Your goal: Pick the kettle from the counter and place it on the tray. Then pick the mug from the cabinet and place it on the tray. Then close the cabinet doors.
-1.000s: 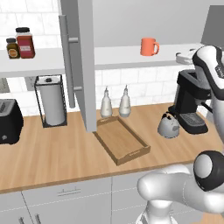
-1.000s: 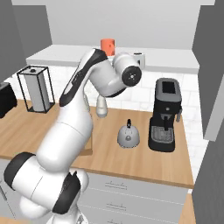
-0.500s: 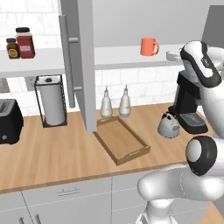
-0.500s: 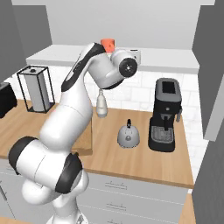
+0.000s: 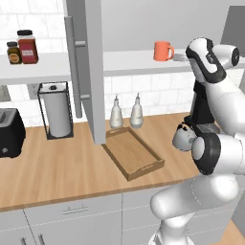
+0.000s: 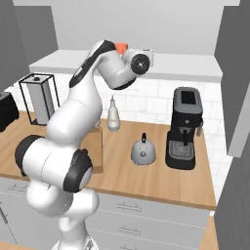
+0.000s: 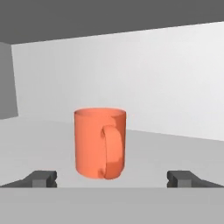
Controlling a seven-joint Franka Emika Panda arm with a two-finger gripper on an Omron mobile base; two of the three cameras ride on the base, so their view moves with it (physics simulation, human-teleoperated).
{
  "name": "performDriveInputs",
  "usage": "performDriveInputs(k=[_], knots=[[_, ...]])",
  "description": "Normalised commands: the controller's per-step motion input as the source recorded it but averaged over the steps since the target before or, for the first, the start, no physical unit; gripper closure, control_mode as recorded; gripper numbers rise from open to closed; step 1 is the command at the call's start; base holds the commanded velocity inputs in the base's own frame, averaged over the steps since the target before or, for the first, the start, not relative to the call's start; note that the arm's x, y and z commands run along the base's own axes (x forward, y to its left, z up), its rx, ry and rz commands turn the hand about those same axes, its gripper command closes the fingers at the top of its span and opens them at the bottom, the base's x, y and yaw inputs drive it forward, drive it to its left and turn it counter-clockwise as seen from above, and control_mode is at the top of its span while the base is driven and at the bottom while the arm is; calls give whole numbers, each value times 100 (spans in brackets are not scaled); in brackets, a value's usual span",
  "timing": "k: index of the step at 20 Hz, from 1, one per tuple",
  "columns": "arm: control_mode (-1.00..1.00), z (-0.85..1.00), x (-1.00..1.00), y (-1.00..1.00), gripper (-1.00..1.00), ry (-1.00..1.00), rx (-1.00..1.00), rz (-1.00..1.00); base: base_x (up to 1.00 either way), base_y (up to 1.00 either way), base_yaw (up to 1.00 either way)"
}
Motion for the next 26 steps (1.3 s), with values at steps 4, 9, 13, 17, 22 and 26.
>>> performDriveInputs(k=[4,9,13,17,22,26], knots=[[-100,0,51,15,-100,7,0,4,0,0,0],[-100,0,45,18,-100,8,0,2,0,0,0],[-100,0,20,24,-100,3,0,6,0,0,0],[-100,0,2,24,100,0,0,9,0,0,0],[-100,0,0,4,100,0,0,8,0,0,0],[-100,-2,0,4,100,0,0,6,0,0,0]])
